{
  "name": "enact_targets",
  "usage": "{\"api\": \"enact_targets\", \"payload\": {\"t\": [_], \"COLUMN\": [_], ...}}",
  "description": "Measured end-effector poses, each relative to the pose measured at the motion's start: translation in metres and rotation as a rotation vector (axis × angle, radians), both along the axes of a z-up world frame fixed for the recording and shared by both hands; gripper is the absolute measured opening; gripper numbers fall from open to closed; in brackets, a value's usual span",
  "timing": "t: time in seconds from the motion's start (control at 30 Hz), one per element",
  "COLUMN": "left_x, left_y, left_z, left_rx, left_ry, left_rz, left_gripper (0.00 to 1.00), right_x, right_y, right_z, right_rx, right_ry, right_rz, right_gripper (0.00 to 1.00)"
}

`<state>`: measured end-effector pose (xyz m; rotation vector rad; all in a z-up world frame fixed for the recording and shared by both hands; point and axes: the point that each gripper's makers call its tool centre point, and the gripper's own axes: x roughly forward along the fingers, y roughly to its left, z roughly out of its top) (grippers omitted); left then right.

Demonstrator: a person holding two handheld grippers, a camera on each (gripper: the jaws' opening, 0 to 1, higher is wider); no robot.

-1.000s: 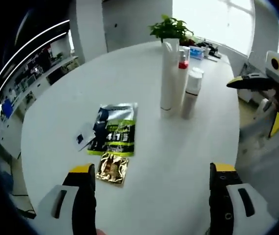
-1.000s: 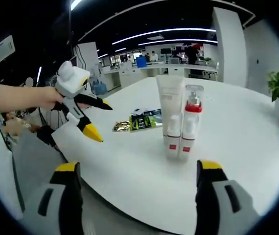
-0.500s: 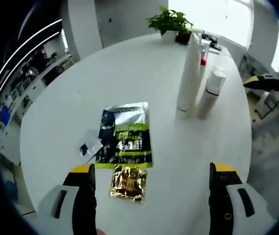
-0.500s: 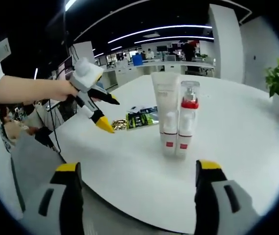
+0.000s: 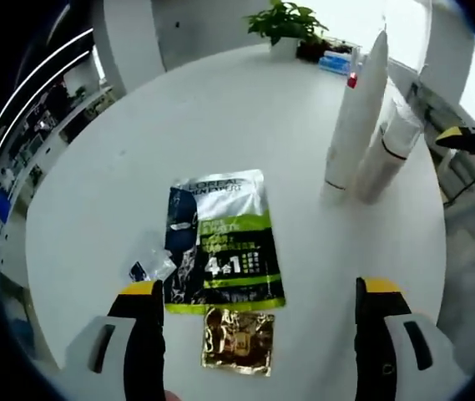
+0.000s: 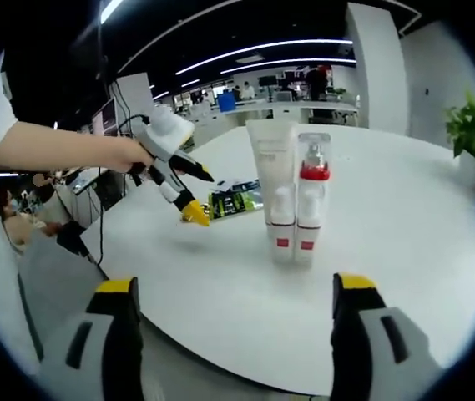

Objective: Arrange the skincare products in the storage area until every visible bottle or jar stands upright without overlapping.

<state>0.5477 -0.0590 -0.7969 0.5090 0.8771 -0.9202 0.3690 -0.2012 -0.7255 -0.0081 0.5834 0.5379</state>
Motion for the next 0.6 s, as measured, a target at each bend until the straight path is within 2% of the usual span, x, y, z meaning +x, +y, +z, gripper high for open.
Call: {"api": "enact_targets", "payload": {"t": [0.17,0.33,0.6], "left_x": [0.019,0.036,0.051], "left_y": [-0.006,-0.015,-0.018], "left_z": [-0.004,-0.01,-0.023], "left_rx": [-0.002,0.011,0.006], "left_ry": [0.015,0.015,0.029], "left_rz": [0.011,-0.012,0.005], "left_gripper": [0.93,0.93,0.95], "right_x": [0.0,0.0,0.001], "right_y": [-0.001,-0.003,-0.006], "right_z": [-0.001,-0.002,-0.003], "right_rx": [-0.014,-0.016,-0.015], "right_ry": [0.003,0.01,0.014], "right_rz": [-0.003,-0.013,-0.035], "right_gripper": [0.96,0.95,0.96]}}
